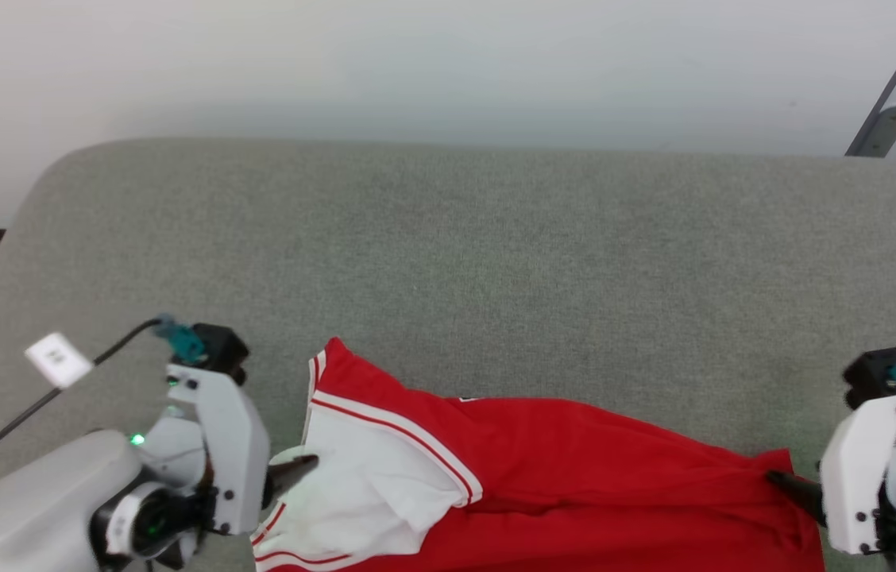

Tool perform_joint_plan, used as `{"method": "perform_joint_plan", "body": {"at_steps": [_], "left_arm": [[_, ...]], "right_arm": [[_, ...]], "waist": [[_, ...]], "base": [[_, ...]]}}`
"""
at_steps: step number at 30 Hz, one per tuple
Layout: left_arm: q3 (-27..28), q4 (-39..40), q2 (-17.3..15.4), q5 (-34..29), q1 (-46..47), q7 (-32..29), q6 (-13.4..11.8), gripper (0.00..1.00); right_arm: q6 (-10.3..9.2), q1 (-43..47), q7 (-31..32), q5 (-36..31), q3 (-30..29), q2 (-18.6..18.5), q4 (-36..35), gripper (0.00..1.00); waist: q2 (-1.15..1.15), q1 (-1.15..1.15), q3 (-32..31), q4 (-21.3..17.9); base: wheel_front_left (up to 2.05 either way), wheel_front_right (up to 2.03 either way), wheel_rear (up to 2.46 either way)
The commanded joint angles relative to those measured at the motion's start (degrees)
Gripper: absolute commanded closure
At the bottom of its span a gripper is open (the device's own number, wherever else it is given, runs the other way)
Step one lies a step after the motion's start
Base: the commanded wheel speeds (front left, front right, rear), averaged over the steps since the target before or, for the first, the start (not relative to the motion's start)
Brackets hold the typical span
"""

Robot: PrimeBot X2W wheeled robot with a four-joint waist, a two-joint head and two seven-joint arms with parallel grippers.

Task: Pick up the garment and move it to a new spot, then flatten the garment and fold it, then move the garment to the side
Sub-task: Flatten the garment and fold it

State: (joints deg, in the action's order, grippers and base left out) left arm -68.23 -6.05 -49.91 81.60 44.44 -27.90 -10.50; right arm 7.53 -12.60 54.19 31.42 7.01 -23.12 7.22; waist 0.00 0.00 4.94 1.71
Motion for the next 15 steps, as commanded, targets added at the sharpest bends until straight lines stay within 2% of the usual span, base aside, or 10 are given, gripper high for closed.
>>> {"method": "perform_joint_plan", "body": {"at_steps": [1, 7, 15], "left_arm": [[0.51, 0.56, -0.69, -0.45, -1.24, 1.58, 0.24, 0.0], [3.09, 4.0, -4.06, -2.03, -5.42, 12.41, -0.73, 0.0], [7.44, 5.15, -6.54, -5.09, -12.82, 32.69, -2.54, 0.0]], "right_arm": [[-0.09, 0.93, -0.04, 0.24, -1.18, 0.16, -0.37, 0.0], [-0.09, 3.27, 1.11, -1.55, -6.94, 1.59, -1.66, 0.0], [-0.1, 5.46, 2.72, -3.44, -12.14, 4.68, 0.92, 0.0]], "waist": [[0.0, 0.0, -0.78, 0.06], [0.0, 0.0, -2.09, 0.73], [0.0, 0.0, -2.32, 2.92]], "base": [[0.0, 0.0, 0.0], [0.0, 0.0, 0.0], [0.0, 0.0, 0.0]]}}
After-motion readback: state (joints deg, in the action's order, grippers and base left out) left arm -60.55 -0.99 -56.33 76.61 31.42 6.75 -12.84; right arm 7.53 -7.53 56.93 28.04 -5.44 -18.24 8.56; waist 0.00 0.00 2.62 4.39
